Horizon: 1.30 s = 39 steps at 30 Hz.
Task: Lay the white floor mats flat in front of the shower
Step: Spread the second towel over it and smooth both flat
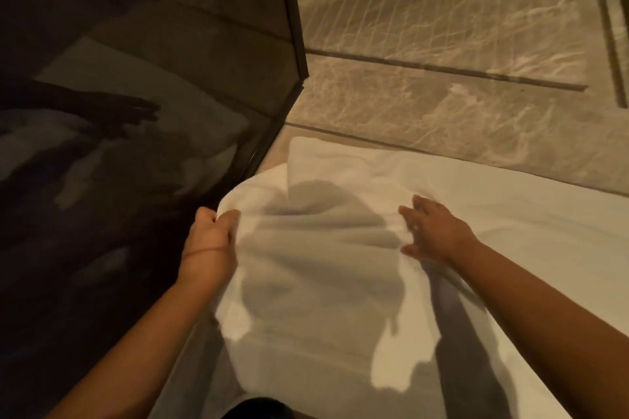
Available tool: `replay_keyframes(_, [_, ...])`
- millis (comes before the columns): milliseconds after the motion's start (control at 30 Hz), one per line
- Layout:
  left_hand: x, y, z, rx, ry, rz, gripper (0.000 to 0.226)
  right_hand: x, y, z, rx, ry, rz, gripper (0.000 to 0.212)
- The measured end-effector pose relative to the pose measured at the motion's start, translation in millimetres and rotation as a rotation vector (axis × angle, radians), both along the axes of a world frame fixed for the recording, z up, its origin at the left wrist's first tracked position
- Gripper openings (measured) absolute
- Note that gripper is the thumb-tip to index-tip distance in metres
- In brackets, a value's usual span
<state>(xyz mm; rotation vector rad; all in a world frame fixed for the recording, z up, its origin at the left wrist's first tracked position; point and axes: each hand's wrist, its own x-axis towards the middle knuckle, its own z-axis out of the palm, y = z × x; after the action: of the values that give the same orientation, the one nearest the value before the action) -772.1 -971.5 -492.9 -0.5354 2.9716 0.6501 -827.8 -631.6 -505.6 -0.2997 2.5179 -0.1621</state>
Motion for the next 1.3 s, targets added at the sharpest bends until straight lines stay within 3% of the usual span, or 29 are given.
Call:
replay_keyframes(100, [21.2, 3.5, 4.0, -0.37, -0.195, -0.147, 0.017, 4.8, 5.1, 5.0, 0.003, -0.014, -0.057, 0.079])
replay_keyframes(233, [15.3, 12.3, 1.4, -0.531, -0.135, -0.339, 0.027, 14.0, 9.4, 10.1, -0.049, 0.06, -0.059, 0.071])
replay_keyframes(333, [-4.0, 28.3, -2.4, -0.405, -0.098, -0.475, 0.016, 20.8, 13.7, 10.3, -0.086, 0.155, -0.039, 0.072])
replay_keyframes(400, [-16.4, 46.1, -8.3, -0.313, -0.084, -0.515, 0.025, 24.9, 19.8, 6.9, -0.077, 0.15, -0.051, 0.073])
replay_keyframes(500, [-34.2, 70.9, -18.7, -0.232, -0.287, -0.517, 0.057, 33.0, 32.7, -8.9, -0.028, 0.034, -0.042, 0.09])
replay_keyframes(600, [-41.3, 82.5, -30.5, -0.19, -0.378, -0.564, 0.072, 43.6, 46.0, -19.9, 0.02, -0.052, -0.044, 0.108])
replay_keyframes(1000, [-58.4, 86.8, -54.8, -0.172, -0.325, -0.677, 0.094, 62.2, 86.0, -7.6, 0.048, -0.084, -0.097, 0.111])
replay_keyframes(1200, [-59.5, 88.5, -47.7, -0.158, -0.309, -0.621, 0.077, 49.6, 74.2, -3.3, 0.034, -0.041, -0.084, 0.099])
replay_keyframes(1300, [-32.5, 90.9, -30.5, -0.129, -0.134, -0.634, 0.065, 45.7, 54.0, -2.2, -0.05, 0.089, -0.029, 0.087])
